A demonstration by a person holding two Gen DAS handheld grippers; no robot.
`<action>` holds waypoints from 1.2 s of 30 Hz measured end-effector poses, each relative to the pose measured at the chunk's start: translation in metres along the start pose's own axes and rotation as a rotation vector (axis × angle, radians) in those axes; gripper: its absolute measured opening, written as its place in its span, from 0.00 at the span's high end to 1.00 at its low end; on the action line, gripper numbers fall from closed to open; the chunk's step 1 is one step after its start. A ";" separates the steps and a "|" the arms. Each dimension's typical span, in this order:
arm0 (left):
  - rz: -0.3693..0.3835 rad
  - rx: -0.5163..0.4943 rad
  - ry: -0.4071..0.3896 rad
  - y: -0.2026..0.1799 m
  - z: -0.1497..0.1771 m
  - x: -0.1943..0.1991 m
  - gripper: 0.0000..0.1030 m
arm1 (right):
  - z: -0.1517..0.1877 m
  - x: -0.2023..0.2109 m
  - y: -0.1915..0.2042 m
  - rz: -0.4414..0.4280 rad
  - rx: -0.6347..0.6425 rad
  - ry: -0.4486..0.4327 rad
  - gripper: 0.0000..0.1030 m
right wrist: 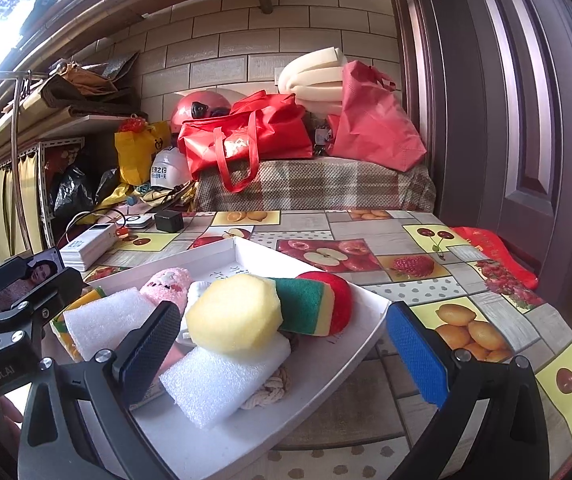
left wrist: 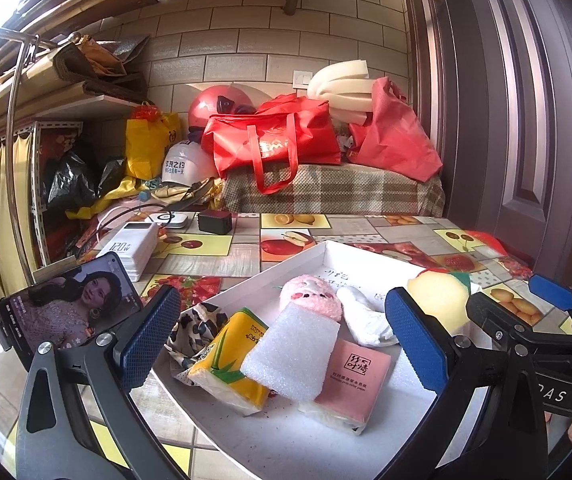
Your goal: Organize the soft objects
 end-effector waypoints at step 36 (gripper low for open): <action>0.045 -0.086 0.050 -0.072 0.028 0.079 0.00 | 0.017 0.158 -0.114 0.172 -0.198 -0.188 0.00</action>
Point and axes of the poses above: each gripper's, at about its wrist camera, not at the fingertips, and x roughly against the way its jaws point, y to its left, z to its underside, the point moved 10 cm from there along -x, roughly the way its jaws point, and after that the axes turned 4 degrees about z, right-handed, at the moved point
